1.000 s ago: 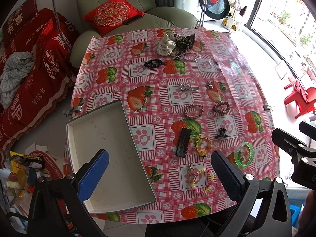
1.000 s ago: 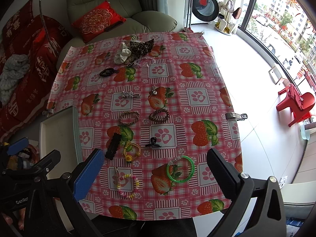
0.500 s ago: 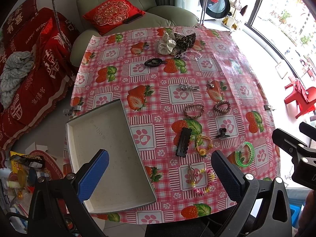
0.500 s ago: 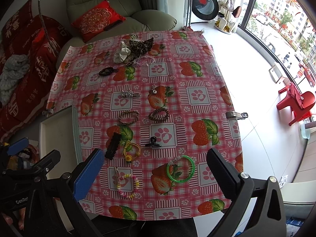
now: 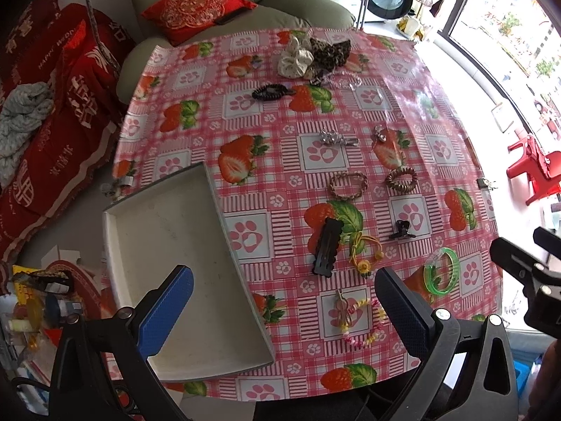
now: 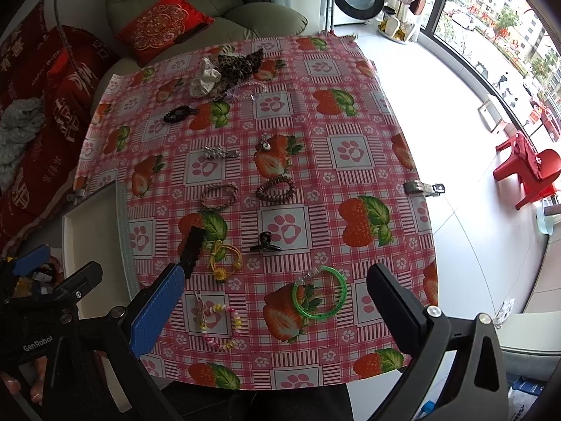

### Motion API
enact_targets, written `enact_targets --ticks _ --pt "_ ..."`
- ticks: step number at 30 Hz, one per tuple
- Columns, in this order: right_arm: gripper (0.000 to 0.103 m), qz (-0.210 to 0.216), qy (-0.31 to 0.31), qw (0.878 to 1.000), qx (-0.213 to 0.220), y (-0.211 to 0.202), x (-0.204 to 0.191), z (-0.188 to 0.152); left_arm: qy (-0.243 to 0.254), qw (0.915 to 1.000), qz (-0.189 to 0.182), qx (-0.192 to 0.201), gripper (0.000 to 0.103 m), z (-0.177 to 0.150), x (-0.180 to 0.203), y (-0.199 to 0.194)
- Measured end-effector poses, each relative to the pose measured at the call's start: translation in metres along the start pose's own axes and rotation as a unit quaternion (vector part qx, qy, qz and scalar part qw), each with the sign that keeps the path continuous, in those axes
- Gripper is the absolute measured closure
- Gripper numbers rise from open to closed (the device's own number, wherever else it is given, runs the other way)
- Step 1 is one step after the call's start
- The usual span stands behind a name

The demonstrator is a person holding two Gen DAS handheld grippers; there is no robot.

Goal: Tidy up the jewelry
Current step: 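Grasp the tan beaded bracelet with the left tool while the right tool grasps the brown coiled hair tie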

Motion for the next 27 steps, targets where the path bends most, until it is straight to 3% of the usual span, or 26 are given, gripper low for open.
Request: enact_targets --ticks 13,21,23,27 --pt "0.0 0.002 0.007 0.998 -0.067 0.079 0.033 -0.013 0.0 0.999 0.003 -0.045 0.0 0.016 0.023 0.086" --pt "0.0 0.011 0.009 0.998 -0.067 0.131 0.045 0.005 -0.016 0.9991 0.002 -0.04 0.0 0.035 0.038 0.14" --pt "0.0 0.01 0.006 0.998 -0.068 0.146 0.047 0.011 -0.019 0.999 0.003 -0.04 0.007 0.039 0.041 0.153" --pt "0.001 0.017 -0.002 0.998 -0.064 0.17 0.048 0.019 -0.019 0.9989 0.003 -0.043 0.007 0.041 0.046 0.174"
Point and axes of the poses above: each gripper's, at about its wrist camera, not at the fingertips, and y roughly the way its jaws point, x to its right, z to its top, the point moved 2 cm from there along y, roughly the way its jaws point, and after that the axes turned 12 degrees about x, right-handed, at the moved point
